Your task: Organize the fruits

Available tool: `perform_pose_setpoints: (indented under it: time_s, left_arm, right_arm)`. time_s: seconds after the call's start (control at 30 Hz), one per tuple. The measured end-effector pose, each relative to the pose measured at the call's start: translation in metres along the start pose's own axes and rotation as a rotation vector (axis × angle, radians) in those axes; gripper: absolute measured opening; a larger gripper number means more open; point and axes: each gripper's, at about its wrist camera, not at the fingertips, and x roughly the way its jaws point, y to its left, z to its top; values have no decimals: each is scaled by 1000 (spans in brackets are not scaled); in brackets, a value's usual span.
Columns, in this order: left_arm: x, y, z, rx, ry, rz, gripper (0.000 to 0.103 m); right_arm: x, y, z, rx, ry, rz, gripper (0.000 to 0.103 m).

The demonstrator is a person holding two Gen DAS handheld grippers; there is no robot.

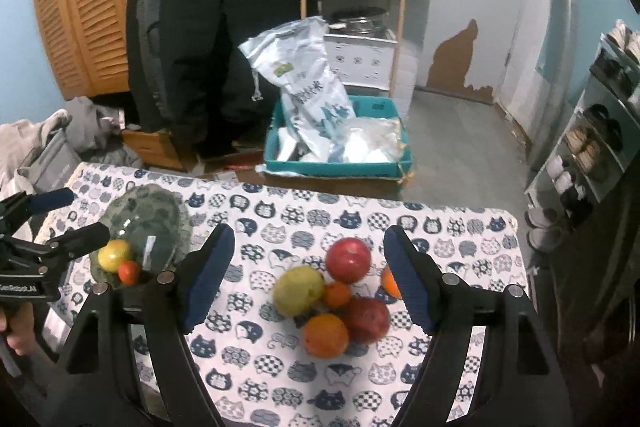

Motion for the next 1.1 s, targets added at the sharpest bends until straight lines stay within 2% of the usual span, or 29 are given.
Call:
perform_pose_setpoints:
  time_s: [0.23,0.7,1.1]
  left_arm:
    - [13,-31,1,61,25,-18,100]
    - [54,-64,-1,102,106,-33,100]
    - [120,-80,-16,116,227,-26,100]
  right_arm:
    - [-1,-32,-12,38,12,-40,76]
    - [6,-81,-34,113,48,-75,76]
    - [53,-102,-59,151,172,-85,76]
